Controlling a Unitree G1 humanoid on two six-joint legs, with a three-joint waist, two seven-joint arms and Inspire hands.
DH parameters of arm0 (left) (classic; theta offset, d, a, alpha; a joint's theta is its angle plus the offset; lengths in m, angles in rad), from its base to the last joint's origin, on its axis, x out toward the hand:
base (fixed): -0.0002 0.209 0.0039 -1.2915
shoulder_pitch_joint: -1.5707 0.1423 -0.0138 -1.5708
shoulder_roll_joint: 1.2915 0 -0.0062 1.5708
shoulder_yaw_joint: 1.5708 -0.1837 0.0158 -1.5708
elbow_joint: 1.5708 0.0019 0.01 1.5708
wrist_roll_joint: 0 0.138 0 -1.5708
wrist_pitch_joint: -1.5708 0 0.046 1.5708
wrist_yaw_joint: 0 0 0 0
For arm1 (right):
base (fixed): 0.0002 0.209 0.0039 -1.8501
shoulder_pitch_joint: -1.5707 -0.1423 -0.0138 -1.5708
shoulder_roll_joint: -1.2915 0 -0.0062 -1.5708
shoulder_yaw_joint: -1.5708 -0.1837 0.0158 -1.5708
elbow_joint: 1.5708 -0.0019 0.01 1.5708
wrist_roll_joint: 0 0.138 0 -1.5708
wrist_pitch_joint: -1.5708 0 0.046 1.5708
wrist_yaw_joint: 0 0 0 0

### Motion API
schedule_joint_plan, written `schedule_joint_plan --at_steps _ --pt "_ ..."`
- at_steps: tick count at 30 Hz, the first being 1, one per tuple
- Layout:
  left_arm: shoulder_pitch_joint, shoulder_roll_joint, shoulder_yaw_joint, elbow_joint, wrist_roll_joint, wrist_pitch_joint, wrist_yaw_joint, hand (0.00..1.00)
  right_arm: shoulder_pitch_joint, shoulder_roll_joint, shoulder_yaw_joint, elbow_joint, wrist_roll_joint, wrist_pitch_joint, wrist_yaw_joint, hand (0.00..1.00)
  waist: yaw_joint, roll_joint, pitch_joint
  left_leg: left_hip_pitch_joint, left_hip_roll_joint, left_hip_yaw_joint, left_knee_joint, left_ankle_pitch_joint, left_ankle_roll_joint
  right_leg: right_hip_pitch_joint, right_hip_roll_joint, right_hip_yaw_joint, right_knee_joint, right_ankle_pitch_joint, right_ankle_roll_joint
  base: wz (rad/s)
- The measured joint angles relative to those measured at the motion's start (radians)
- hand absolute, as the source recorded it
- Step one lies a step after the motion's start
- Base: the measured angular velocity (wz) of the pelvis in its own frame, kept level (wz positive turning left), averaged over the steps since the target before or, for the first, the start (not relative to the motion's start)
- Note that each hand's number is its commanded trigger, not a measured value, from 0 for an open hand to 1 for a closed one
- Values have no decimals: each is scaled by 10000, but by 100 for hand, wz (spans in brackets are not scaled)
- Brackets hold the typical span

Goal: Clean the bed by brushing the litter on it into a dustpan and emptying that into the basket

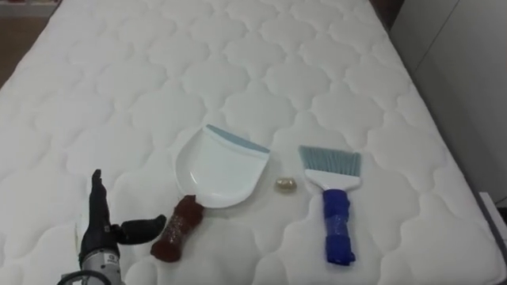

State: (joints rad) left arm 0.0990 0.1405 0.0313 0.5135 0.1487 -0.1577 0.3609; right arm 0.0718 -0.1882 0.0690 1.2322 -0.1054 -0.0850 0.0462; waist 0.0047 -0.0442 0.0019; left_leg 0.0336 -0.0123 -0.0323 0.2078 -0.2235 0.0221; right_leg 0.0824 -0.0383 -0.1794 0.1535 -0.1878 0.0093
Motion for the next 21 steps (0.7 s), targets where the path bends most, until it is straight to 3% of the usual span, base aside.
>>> schedule_joint_plan --at_steps 12,21 --pt "-640 -43 -515 654 -9 2 -95 0 -300 -23 308 11 214 75 23 0 -72 -49 50 -485 4 66 64 2 1 -481 -2 15 13 48 -7 -1" --pt "-980 -55 -1276 964 -11 42 -161 0 -522 2 491 35 251 209 -74 0 -358 -71 52 -897 9 110 142 3 1 -769 -5 -120 -21 56 -3 5"
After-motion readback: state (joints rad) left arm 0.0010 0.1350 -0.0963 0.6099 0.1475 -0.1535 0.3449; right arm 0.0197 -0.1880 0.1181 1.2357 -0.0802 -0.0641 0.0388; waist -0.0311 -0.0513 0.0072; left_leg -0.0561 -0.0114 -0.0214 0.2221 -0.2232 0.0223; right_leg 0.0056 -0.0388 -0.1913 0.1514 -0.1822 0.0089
